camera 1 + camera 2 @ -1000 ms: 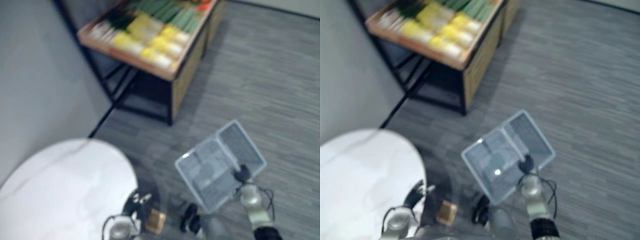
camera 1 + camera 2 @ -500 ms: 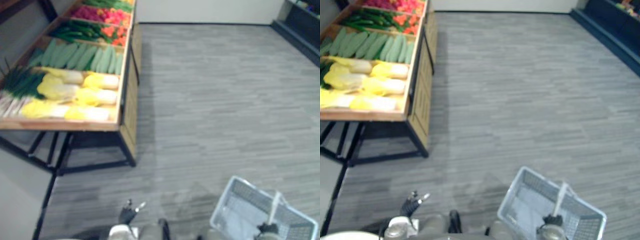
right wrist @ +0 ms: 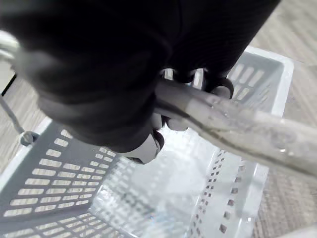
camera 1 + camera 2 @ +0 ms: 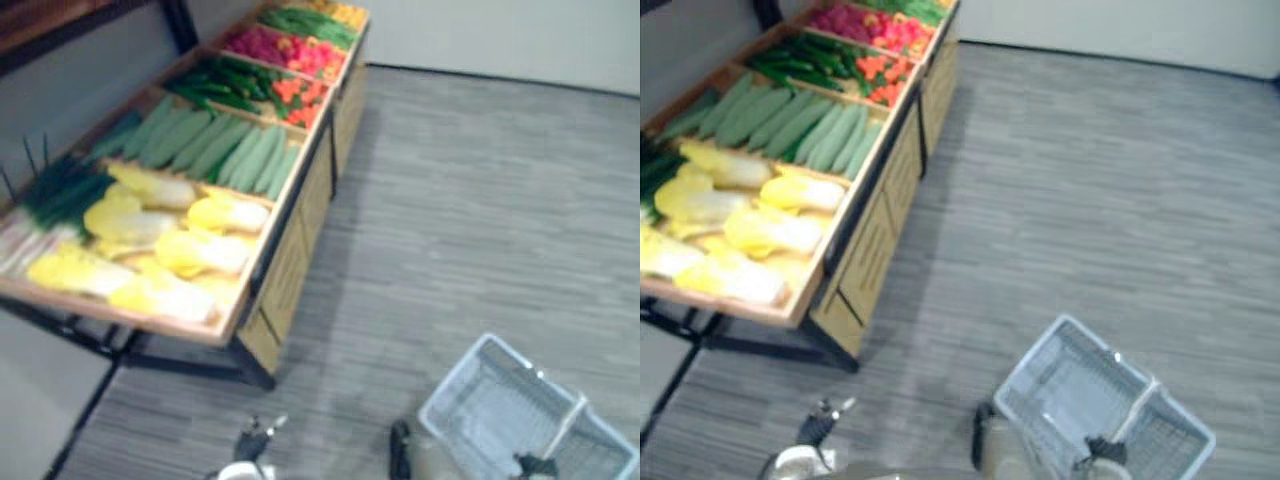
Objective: Pick vegetable in the basket
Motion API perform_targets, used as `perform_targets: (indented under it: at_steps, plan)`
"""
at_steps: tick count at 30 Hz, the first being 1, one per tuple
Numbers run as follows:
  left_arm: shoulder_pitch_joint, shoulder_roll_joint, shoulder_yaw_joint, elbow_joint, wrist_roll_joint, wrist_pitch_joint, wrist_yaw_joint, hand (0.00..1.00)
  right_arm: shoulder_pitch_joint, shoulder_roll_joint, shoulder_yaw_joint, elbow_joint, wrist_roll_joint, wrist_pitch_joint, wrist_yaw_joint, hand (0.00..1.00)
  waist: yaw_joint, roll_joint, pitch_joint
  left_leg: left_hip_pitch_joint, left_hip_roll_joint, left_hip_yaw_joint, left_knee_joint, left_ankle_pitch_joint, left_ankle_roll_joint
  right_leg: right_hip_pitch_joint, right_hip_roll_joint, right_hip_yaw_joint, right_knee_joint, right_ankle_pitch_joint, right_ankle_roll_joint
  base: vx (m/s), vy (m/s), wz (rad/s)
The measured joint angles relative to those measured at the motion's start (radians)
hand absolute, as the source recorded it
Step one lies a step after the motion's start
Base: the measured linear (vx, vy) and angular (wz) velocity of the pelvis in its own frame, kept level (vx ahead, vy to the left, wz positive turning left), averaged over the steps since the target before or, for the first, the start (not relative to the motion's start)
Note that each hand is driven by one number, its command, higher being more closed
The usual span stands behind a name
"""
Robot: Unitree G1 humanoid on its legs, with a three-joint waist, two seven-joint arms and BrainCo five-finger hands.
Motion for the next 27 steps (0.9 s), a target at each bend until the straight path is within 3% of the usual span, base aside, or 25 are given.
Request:
perform_targets:
  at_steps: [2,3,5,6,7,8,9,10,11,12,13,15,16,17,18,19,20,21,22,23,24,25,26,27]
  plan:
    - [-0.006,0.009,0.003,-0.004,-0.010,-0.001,0.004,0.00,-0.016,0.004,0.039,0.026,-0.006,0.020,0.006,1.00,0.014,-0.027,0.014,-0.047,-0.019,0.059,0.003,-0.019,-0.018,0.124,-0.009,-0.006,-0.079,-0.008,-0.005,0.72,-0.361,0.09]
    - [-0.005,0.014,0.004,-0.021,-0.025,-0.009,0.006,0.00,-0.024,0.005,0.052,0.039,-0.007,0.028,0.012,1.00,0.023,-0.052,0.019,-0.078,-0.047,0.134,-0.081,-0.027,-0.029,0.210,-0.028,-0.043,-0.146,-0.010,-0.002,0.63,-0.331,0.35]
    - [-0.005,0.010,0.000,-0.044,-0.047,-0.021,0.009,0.00,-0.023,0.006,0.059,0.041,-0.008,0.030,0.018,1.00,0.029,-0.066,0.016,-0.119,-0.072,0.296,-0.237,-0.019,-0.016,0.287,-0.041,-0.103,-0.208,-0.034,0.014,0.57,-0.288,0.64]
    - [-0.012,0.004,-0.009,-0.047,-0.048,-0.022,0.009,0.00,-0.020,-0.001,0.065,0.039,-0.009,0.030,0.022,1.00,0.022,-0.066,0.015,-0.139,-0.093,0.458,-0.354,0.008,0.026,0.337,-0.036,-0.176,-0.235,-0.077,0.017,0.68,-0.292,1.35]
    - [-0.020,0.000,-0.020,-0.042,-0.049,-0.020,0.009,0.00,0.003,-0.002,0.066,0.040,-0.009,0.036,0.023,1.00,0.017,-0.063,0.012,-0.135,-0.117,0.641,-0.450,0.045,0.113,0.380,-0.025,-0.259,-0.216,-0.133,0.043,0.57,-0.222,1.46]
    - [-0.022,-0.002,-0.023,-0.037,-0.049,-0.019,0.009,0.00,0.014,-0.001,0.068,0.041,-0.009,0.037,0.022,1.00,0.018,-0.059,0.010,-0.125,-0.131,0.703,-0.486,0.067,0.172,0.390,-0.014,-0.293,-0.173,-0.167,0.059,0.59,-0.166,1.54]
    - [-0.014,-0.006,-0.017,-0.027,-0.050,-0.015,0.008,0.00,0.022,0.000,0.067,0.043,-0.009,0.049,0.021,1.00,0.023,-0.040,-0.002,-0.099,-0.160,0.738,-0.560,0.016,0.313,0.359,-0.004,-0.348,0.023,-0.231,0.103,0.58,-0.117,1.50]
    - [-0.026,0.000,-0.005,-0.014,-0.057,-0.005,0.008,0.00,0.009,0.016,0.062,0.043,-0.008,0.054,0.018,1.00,0.010,-0.058,-0.004,-0.068,-0.210,0.681,-0.621,-0.019,0.310,0.292,-0.060,-0.372,0.259,-0.241,0.105,0.55,-0.110,1.95]
    - [-0.030,0.008,0.005,-0.009,-0.069,0.001,0.012,0.00,0.003,0.022,0.055,0.036,-0.007,0.050,0.012,1.00,-0.008,-0.099,-0.009,-0.054,-0.259,0.594,-0.673,-0.006,0.312,0.199,-0.125,-0.344,0.512,-0.167,0.093,0.39,-0.126,2.21]
    - [-0.032,0.014,0.007,-0.007,-0.073,0.002,0.015,0.00,-0.003,0.021,0.043,0.036,-0.007,0.047,0.001,1.00,-0.019,-0.121,-0.002,-0.038,-0.282,0.513,-0.688,0.001,0.305,0.113,-0.154,-0.267,0.675,-0.139,0.096,0.45,-0.304,2.62]
    - [-0.034,0.022,0.009,0.001,-0.082,0.002,0.030,0.00,0.003,0.006,0.032,0.034,-0.009,0.036,-0.004,1.00,-0.019,-0.126,0.004,-0.008,-0.299,0.402,-0.693,-0.003,0.277,0.052,-0.155,-0.188,0.735,-0.179,0.080,0.57,-0.434,2.93]
    - [-0.031,0.023,0.029,0.004,-0.088,0.002,0.055,0.00,0.019,-0.024,0.028,0.024,-0.025,0.026,-0.010,1.00,-0.020,-0.113,0.009,0.051,-0.309,0.232,-0.724,0.005,0.227,0.004,-0.147,-0.068,0.629,-0.222,0.057,0.52,-0.460,2.78]
    - [-0.042,0.031,0.063,0.002,-0.091,0.000,0.073,0.00,0.047,-0.030,0.027,0.008,-0.044,0.022,-0.011,1.00,-0.028,-0.107,0.004,0.056,-0.302,0.100,-0.738,0.013,0.195,-0.034,-0.097,0.094,0.494,-0.225,0.051,0.38,-0.527,3.19]
    - [-0.063,0.054,0.106,-0.005,-0.115,-0.004,0.083,0.00,0.075,-0.029,0.026,-0.002,-0.055,0.013,-0.008,1.00,-0.038,-0.116,0.002,0.035,-0.315,-0.022,-0.746,0.021,0.151,-0.054,-0.048,0.323,0.337,-0.209,0.078,0.35,-0.532,3.42]
    - [-0.070,0.060,0.128,-0.007,-0.122,-0.006,0.087,0.00,0.090,-0.026,0.026,-0.007,-0.075,0.013,-0.007,1.00,-0.045,-0.129,-0.004,0.018,-0.327,-0.091,-0.734,0.019,0.132,-0.046,-0.048,0.438,0.235,-0.195,0.097,0.32,-0.567,3.26]
    - [-0.085,0.087,0.165,-0.037,-0.123,-0.006,0.105,0.00,0.118,-0.013,0.028,-0.006,-0.102,0.014,-0.001,1.00,-0.034,-0.181,-0.003,-0.007,-0.350,-0.165,-0.697,0.002,0.087,-0.047,-0.098,0.535,0.099,-0.103,0.170,0.30,-0.608,2.66]
    - [-0.103,0.077,0.204,-0.048,-0.127,0.000,0.125,0.00,0.116,-0.017,0.029,0.008,-0.123,0.023,0.002,1.00,-0.010,-0.148,0.003,-0.016,-0.295,-0.195,-0.651,-0.005,0.052,-0.040,-0.072,0.448,0.158,-0.131,0.152,0.31,-0.623,2.31]
    - [-0.102,0.073,0.206,-0.058,-0.133,0.000,0.131,0.00,0.123,-0.012,0.029,-0.001,-0.122,0.025,0.001,1.00,-0.005,-0.132,-0.006,-0.039,-0.264,-0.154,-0.635,0.003,0.041,-0.039,-0.068,0.396,0.159,-0.144,0.130,0.29,-0.651,2.12]
    - [-0.109,0.062,0.209,-0.097,-0.169,-0.001,0.150,0.00,0.122,-0.007,0.026,-0.012,-0.122,0.031,-0.003,1.00,-0.008,-0.102,-0.005,-0.054,-0.201,-0.029,-0.635,0.025,0.031,-0.015,-0.062,0.304,0.153,-0.161,0.101,0.21,-0.452,1.67]
    - [-0.111,0.052,0.222,-0.118,-0.177,-0.001,0.158,0.00,0.123,-0.011,0.027,-0.014,-0.123,0.031,-0.001,1.00,-0.009,-0.089,-0.006,-0.038,-0.172,0.042,-0.655,0.049,0.027,-0.001,-0.056,0.277,0.143,-0.162,0.098,0.18,-0.415,1.58]
    - [-0.120,0.041,0.254,-0.144,-0.204,-0.008,0.171,0.00,0.123,-0.003,0.026,-0.029,-0.123,0.032,0.001,1.00,-0.012,-0.075,-0.007,0.005,-0.127,0.151,-0.703,0.073,0.018,0.021,-0.045,0.248,0.127,-0.158,0.092,0.15,-0.337,0.97]
    - [-0.151,0.042,0.297,-0.158,-0.237,-0.015,0.201,0.00,0.123,0.017,0.020,-0.039,-0.122,0.031,-0.003,1.00,-0.024,-0.070,-0.010,0.072,-0.087,0.279,-0.778,0.115,-0.014,0.051,-0.031,0.231,0.102,-0.149,0.078,0.19,-0.357,0.93]
    - [-0.195,0.051,0.341,-0.162,-0.282,-0.028,0.234,0.00,0.124,0.031,0.006,-0.039,-0.122,0.028,-0.002,1.00,-0.030,-0.066,-0.014,0.134,-0.075,0.355,-0.861,0.166,-0.043,0.075,-0.016,0.216,0.076,-0.140,0.063,0.17,-0.325,0.65]
    - [-0.221,0.058,0.363,-0.162,-0.308,-0.035,0.252,0.00,0.124,0.032,-0.002,-0.037,-0.122,0.028,-0.003,1.00,-0.029,-0.057,-0.018,0.156,-0.077,0.364,-0.907,0.188,-0.048,0.082,-0.006,0.215,0.063,-0.132,0.051,0.10,-0.200,0.29]
